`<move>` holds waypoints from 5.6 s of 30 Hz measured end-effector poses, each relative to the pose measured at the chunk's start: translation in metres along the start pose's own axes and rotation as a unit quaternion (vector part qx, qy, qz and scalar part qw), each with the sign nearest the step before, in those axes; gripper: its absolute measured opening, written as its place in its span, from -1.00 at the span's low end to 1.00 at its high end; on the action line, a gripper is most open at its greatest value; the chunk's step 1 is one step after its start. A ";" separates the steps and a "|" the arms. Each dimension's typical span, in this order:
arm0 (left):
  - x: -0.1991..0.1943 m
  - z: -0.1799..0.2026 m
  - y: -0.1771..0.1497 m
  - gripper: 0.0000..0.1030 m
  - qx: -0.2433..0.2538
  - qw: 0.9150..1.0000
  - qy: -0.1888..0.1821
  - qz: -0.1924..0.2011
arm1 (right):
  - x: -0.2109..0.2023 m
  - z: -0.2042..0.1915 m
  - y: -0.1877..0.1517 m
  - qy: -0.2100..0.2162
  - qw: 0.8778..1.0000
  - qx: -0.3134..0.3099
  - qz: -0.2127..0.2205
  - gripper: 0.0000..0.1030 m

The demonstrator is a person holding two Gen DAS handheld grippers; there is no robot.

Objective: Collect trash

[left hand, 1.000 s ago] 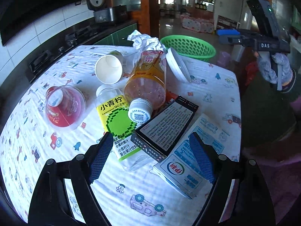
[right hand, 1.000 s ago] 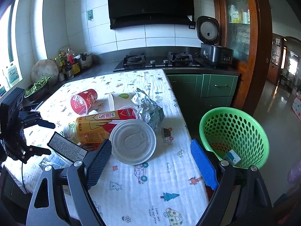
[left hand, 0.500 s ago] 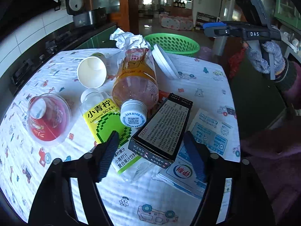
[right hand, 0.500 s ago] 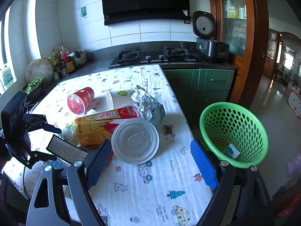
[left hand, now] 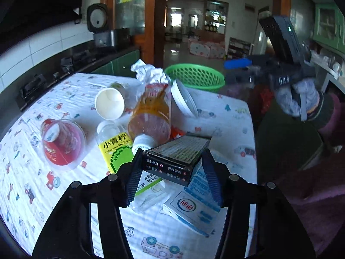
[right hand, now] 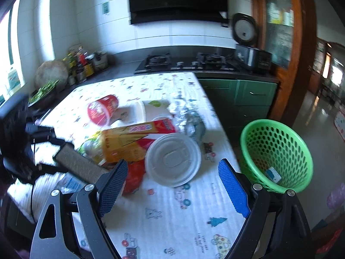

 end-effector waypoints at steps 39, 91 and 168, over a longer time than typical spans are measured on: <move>-0.115 -0.032 -0.010 0.03 -0.158 0.967 0.149 0.136 | 0.047 -0.188 -0.046 0.245 0.905 -0.343 -0.058 0.26; 0.199 0.000 0.249 0.02 -0.140 0.986 -0.022 0.087 | 0.177 0.303 -0.024 -0.086 0.972 0.200 -0.092 0.45; 0.040 -0.008 0.090 0.38 -0.214 0.962 0.156 0.065 | 0.196 0.067 0.065 0.149 0.970 0.143 -0.130 0.49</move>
Point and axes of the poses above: each gripper's, at about its wrist camera, not at the fingertips, and x roughly the way its jaws point, z to its right, y to its top, the point moved 2 cm from there along x, roughly the way its jaws point, and after that the axes turned 14 degrees about -y, right-handed, at the moved point
